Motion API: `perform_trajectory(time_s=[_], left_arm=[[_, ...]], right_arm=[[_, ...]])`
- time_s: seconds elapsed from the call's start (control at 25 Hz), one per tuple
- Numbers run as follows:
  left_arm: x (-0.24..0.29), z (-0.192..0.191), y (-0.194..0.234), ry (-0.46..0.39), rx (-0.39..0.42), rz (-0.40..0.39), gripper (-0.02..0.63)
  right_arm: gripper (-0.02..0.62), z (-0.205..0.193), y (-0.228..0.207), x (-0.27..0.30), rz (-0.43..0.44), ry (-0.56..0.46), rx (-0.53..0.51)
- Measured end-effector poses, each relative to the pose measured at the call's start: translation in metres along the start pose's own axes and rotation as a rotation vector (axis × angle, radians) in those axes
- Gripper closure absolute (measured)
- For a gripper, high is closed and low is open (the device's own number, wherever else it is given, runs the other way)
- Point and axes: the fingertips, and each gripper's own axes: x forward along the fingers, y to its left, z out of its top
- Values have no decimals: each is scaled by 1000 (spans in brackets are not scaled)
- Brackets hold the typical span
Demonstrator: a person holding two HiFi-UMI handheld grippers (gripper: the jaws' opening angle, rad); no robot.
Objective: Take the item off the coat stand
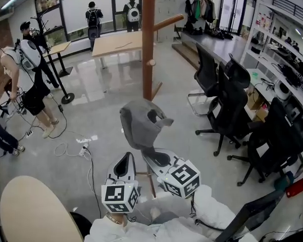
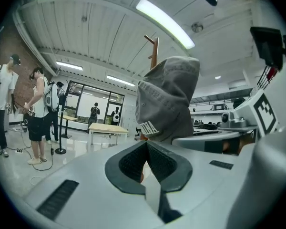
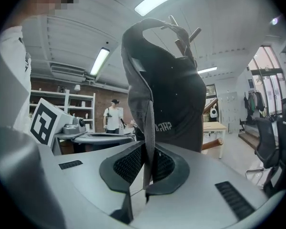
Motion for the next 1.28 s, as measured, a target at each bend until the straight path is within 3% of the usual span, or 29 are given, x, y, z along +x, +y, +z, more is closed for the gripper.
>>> perform_trajectory(time_s=[0.2, 0.6, 0.8, 1.28], left_arm=[[-24, 5, 0, 9, 6, -32, 606], [-106, -34, -8, 56, -21, -45, 606], [-142, -44, -31, 63, -27, -93, 606], [-169, -49, -78, 63, -39, -118, 606]], right_arm=[[572, -3, 22, -6, -49, 0, 37], [572, -39, 92, -54, -107, 13, 73], [572, -50, 119, -88, -157, 8, 95], [572, -44, 128, -147, -188, -52, 168]])
